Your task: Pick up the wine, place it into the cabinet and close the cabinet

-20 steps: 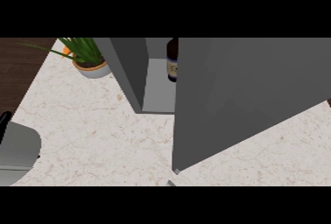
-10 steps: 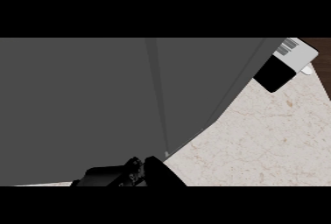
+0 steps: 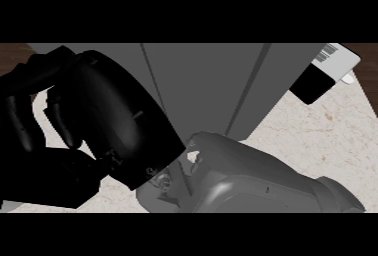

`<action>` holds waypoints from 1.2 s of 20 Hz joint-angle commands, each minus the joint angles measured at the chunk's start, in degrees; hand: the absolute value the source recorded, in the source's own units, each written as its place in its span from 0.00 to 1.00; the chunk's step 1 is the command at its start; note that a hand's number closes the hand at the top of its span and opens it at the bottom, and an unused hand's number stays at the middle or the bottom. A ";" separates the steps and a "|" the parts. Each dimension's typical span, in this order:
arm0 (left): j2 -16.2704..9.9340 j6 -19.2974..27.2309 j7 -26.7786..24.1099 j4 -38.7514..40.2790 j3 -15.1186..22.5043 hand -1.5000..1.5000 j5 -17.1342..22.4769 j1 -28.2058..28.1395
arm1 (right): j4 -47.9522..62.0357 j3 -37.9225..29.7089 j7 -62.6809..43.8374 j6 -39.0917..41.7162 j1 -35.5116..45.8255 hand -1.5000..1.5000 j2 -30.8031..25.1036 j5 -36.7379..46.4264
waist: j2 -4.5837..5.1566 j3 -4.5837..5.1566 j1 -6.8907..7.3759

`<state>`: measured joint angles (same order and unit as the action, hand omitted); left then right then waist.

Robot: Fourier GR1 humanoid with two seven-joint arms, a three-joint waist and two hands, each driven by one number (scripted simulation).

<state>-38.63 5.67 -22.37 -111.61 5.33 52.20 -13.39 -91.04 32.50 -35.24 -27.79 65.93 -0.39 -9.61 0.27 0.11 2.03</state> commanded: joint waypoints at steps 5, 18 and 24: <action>1.72 -0.02 1.60 1.92 -1.47 0.00 -1.25 2.14 | 19.74 -10.00 11.74 7.44 4.93 1.00 0.01 -0.79 | 0.12 -0.07 -0.85; 2.83 -2.44 2.88 1.45 -2.87 0.00 -2.89 1.54 | 34.06 -14.82 23.07 13.32 4.91 1.00 -1.54 -1.16 | 0.14 -0.03 -0.29; 2.96 -1.28 3.96 1.54 -2.66 0.00 -3.25 3.15 | 36.34 -15.18 25.13 15.67 4.01 1.00 -6.41 0.58 | 0.51 -0.02 -0.39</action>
<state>-35.62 4.52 -18.69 -110.24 2.89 49.21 -10.64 -63.97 21.64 -10.66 -10.98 69.94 -1.64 -10.75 -2.35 0.65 2.23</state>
